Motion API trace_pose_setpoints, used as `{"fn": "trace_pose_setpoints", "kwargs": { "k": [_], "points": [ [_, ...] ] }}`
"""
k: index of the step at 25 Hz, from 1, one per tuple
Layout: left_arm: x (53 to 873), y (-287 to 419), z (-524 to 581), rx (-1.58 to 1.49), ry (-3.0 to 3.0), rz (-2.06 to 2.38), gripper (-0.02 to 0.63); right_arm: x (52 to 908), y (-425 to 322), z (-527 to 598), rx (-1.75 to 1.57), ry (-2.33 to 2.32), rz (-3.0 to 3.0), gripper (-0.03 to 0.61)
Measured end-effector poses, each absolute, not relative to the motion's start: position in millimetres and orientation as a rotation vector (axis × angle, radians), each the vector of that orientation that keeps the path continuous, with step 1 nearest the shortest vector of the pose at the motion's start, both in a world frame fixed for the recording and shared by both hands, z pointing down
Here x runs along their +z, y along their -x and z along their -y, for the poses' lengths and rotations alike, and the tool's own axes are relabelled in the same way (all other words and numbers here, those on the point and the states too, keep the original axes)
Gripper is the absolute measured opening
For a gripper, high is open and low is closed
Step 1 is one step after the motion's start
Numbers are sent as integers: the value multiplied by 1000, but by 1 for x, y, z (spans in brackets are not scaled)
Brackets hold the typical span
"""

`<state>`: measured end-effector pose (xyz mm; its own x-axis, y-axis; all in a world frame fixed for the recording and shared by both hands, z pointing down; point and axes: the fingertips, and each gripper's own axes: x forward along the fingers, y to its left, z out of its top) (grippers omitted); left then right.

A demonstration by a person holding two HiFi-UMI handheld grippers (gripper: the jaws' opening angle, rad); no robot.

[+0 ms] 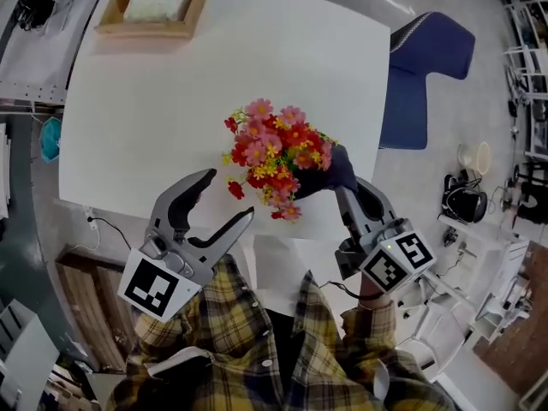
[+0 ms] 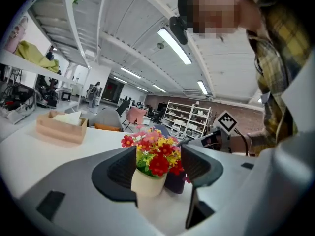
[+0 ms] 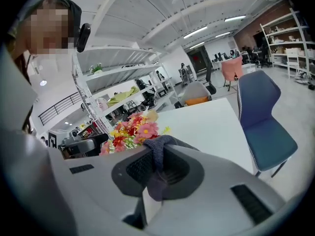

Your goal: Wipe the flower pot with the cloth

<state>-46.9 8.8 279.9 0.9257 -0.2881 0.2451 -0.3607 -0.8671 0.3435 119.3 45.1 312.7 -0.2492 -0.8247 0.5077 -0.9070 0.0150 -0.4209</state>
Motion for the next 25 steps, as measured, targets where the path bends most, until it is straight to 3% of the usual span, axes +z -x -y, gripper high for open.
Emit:
{"fn": "trace_pose_setpoints", "kwargs": {
  "k": [13,25],
  "points": [
    [360,30,-17,362,-2698,408,345,368,-121,-25,1156,-1814,2135,11],
    [395,-7,-1,393,-2792,377,371,406,-116,-16,1275,-1755,2139,11]
  ]
}}
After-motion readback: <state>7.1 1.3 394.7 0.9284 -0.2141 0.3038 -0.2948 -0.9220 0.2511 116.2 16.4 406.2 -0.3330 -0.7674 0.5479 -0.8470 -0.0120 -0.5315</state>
